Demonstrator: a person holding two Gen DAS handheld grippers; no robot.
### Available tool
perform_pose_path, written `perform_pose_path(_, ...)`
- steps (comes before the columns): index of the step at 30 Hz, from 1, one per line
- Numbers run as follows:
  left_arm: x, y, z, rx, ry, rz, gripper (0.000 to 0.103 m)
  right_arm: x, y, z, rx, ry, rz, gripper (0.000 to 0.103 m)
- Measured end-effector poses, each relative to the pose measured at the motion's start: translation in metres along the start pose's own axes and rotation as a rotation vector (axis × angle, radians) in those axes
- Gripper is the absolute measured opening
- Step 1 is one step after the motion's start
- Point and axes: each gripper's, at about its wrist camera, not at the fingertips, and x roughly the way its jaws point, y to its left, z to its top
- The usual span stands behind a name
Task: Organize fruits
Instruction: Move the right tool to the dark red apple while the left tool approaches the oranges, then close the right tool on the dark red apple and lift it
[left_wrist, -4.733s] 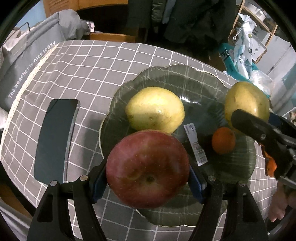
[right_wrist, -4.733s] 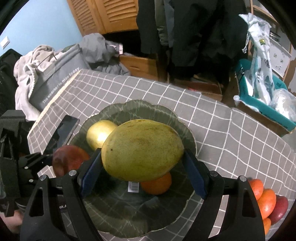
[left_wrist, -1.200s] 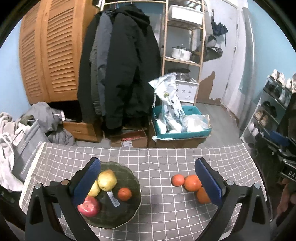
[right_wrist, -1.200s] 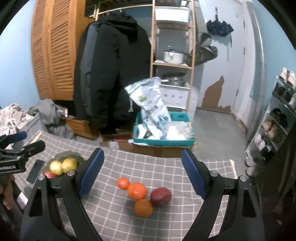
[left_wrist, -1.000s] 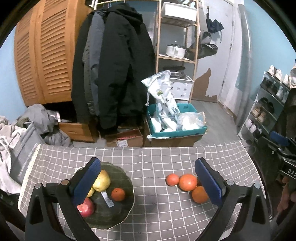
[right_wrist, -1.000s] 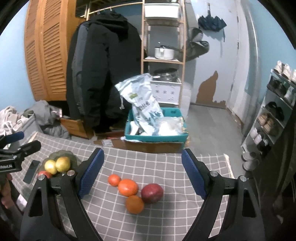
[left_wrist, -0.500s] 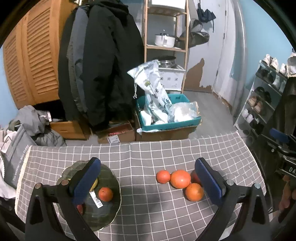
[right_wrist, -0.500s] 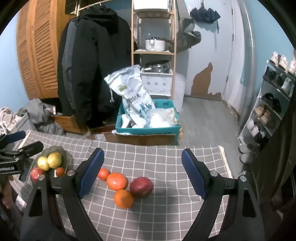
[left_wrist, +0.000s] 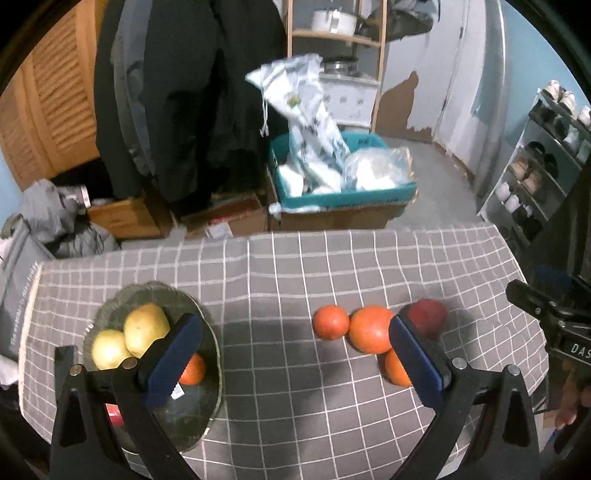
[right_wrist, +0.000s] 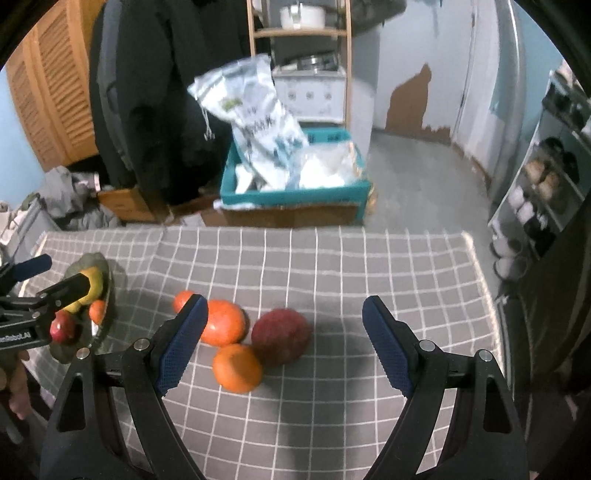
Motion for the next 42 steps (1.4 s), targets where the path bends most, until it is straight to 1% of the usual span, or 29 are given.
perform_pose_path(4, 0.017, 0.001, -0.004, -0.012, 0.042, -0.02, 0.102, 0.021, 0.001, -0.002, -0.001, 0.053, -0.004, 0.084)
perform_pose_path(9, 0.033, -0.005, -0.007, 0.0, 0.079, -0.006, 0.102, 0.047, 0.005, -0.005, -0.02, 0.103, -0.013, 0.084)
perform_pose_path(16, 0.052, -0.01, -0.011, 0.015, 0.124, -0.007, 0.102, 0.085, 0.01, -0.013, -0.055, 0.188, -0.023, 0.084)
perform_pose_path(21, 0.068, -0.006, -0.015, -0.015, 0.164, -0.018, 0.102, 0.105, 0.008, -0.019, -0.051, 0.243, -0.012, 0.084)
perform_pose_path(26, 0.081, -0.003, -0.018, -0.037, 0.19, -0.019, 0.102, 0.123, 0.004, -0.022, -0.033, 0.277, -0.003, 0.084)
perform_pose_path(35, 0.101, -0.004, -0.022, -0.031, 0.223, -0.01, 0.102, 0.149, 0.001, -0.031, -0.026, 0.34, 0.002, 0.084)
perform_pose_path(39, 0.107, -0.006, -0.024, -0.024, 0.236, -0.01, 0.102, 0.158, -0.004, -0.033, -0.001, 0.356, 0.02, 0.084)
perform_pose_path(42, 0.109, -0.008, -0.024, -0.016, 0.242, -0.014, 0.102, 0.161, -0.005, -0.033, 0.022, 0.366, 0.049, 0.083)
